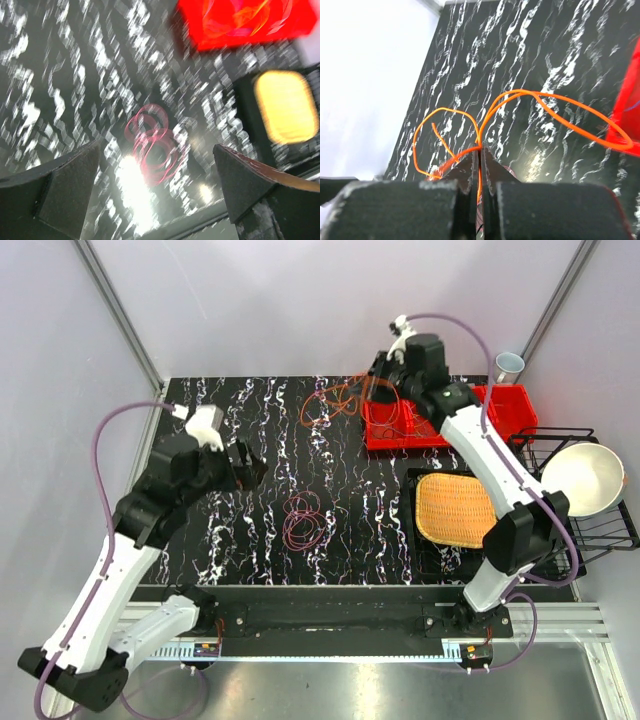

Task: Untangle the cables

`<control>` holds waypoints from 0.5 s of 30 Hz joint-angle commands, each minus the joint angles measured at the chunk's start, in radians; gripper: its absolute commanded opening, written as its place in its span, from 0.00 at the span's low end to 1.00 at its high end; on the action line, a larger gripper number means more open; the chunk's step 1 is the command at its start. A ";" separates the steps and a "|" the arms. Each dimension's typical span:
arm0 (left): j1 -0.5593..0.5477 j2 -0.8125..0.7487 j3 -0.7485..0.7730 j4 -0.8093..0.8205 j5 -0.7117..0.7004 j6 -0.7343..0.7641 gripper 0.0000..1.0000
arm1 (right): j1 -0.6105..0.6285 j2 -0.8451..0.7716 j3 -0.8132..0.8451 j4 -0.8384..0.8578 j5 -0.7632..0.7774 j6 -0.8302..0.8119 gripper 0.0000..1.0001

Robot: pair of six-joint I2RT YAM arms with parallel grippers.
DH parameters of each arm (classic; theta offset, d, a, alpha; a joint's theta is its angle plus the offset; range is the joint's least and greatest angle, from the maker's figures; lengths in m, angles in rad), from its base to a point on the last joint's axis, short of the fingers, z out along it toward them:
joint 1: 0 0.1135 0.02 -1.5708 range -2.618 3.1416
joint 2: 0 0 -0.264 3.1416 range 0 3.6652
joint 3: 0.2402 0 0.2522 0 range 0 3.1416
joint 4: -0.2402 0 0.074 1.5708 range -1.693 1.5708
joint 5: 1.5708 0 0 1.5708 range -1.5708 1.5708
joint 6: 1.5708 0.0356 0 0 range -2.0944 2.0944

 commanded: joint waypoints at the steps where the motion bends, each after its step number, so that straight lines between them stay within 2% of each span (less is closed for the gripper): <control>1: 0.002 -0.060 -0.106 -0.069 -0.066 0.053 0.99 | -0.045 -0.001 0.119 -0.131 0.065 -0.056 0.00; 7: 0.002 -0.108 -0.175 -0.068 -0.083 0.067 0.99 | -0.105 0.046 0.246 -0.206 0.172 -0.130 0.00; 15: 0.002 -0.122 -0.246 -0.028 -0.079 0.084 0.99 | -0.256 0.183 0.488 -0.318 0.294 -0.181 0.00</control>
